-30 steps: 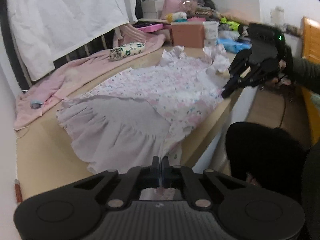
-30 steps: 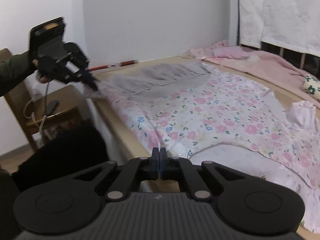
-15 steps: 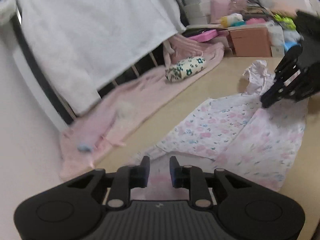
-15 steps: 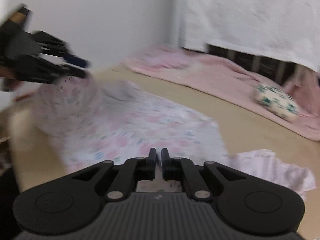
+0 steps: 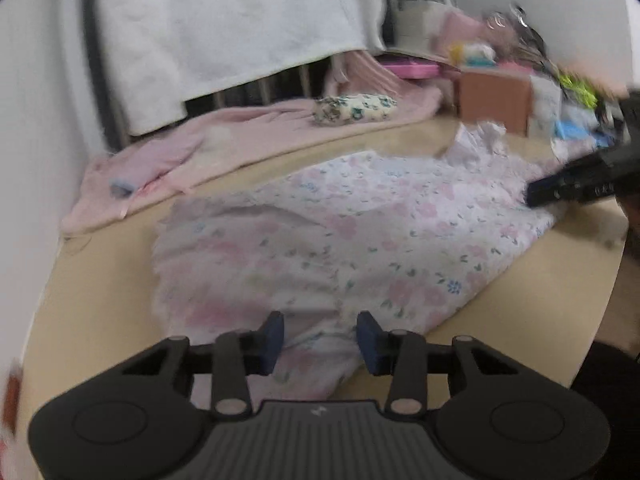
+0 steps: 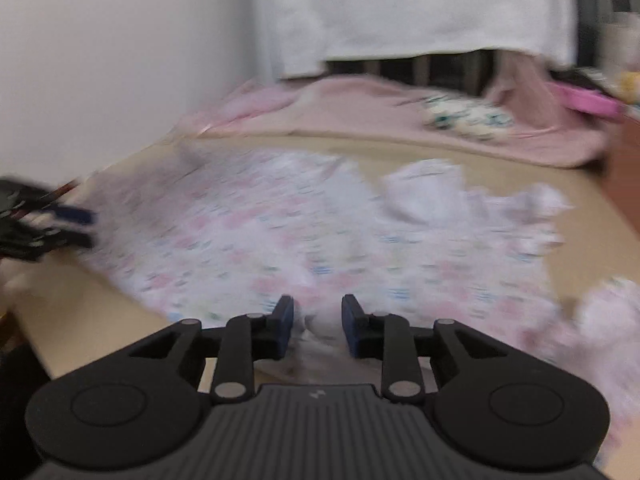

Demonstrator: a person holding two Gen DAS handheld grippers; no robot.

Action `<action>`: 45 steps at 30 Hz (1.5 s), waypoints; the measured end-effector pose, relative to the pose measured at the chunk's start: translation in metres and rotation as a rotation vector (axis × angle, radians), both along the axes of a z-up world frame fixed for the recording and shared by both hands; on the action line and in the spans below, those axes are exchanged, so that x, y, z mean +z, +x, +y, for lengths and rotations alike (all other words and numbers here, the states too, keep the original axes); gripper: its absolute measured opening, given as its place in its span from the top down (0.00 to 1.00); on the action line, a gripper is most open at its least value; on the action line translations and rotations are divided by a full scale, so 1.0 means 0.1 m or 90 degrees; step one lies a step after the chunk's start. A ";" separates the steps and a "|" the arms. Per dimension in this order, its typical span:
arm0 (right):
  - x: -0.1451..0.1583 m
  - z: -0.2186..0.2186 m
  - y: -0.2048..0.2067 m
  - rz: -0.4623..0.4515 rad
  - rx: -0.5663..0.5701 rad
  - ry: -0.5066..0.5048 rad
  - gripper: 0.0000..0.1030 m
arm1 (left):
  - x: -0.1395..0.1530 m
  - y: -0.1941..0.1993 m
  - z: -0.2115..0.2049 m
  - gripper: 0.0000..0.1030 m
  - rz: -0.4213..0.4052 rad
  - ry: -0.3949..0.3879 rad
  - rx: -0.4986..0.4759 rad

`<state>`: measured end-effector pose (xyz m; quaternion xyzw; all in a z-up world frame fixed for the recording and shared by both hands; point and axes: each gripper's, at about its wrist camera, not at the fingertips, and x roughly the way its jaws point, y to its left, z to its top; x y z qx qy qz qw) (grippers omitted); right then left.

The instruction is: Fold clothes

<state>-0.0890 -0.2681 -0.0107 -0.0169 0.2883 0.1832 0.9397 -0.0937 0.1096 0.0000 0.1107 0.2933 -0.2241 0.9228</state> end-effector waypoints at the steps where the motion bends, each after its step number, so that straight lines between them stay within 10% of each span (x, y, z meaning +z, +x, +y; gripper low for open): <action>1: 0.00 -0.05 -0.05 -0.005 -0.013 0.005 0.75 | 0.01 -0.02 0.05 0.61 0.009 -0.014 0.011; 9: 0.10 0.31 -0.34 -0.052 0.066 0.047 0.75 | 0.35 -0.02 0.11 0.46 -0.007 -0.128 0.043; 14: -0.04 0.55 -0.37 -0.038 0.059 -0.003 0.77 | 0.11 0.07 0.15 0.60 0.026 -0.045 0.065; 24: 0.05 0.43 -0.40 0.004 0.029 -0.005 0.77 | 0.30 -0.18 0.30 0.62 0.066 -0.112 0.105; 28: 0.33 0.52 -0.21 -0.032 0.071 0.039 0.77 | 0.60 -0.05 0.15 0.41 0.003 -0.173 0.037; 32: 0.26 0.89 0.14 -0.030 0.071 -0.014 0.77 | 0.35 0.42 -0.09 0.65 0.061 -0.093 0.106; 37: 0.17 0.87 0.34 0.010 0.054 -0.015 0.77 | 0.24 0.53 0.25 0.52 0.106 -0.169 0.141; 40: 0.59 0.79 0.37 -0.051 0.073 -0.030 0.61 | 0.67 0.71 0.44 0.45 0.091 -0.165 0.168; 43: 1.00 0.88 0.77 -0.091 0.086 -0.112 0.35 | 0.99 1.12 0.42 0.12 0.019 -0.076 0.214; 45: 0.98 0.97 1.31 -0.023 0.137 -0.161 0.27 | 0.91 1.55 0.38 0.14 0.046 -0.027 0.195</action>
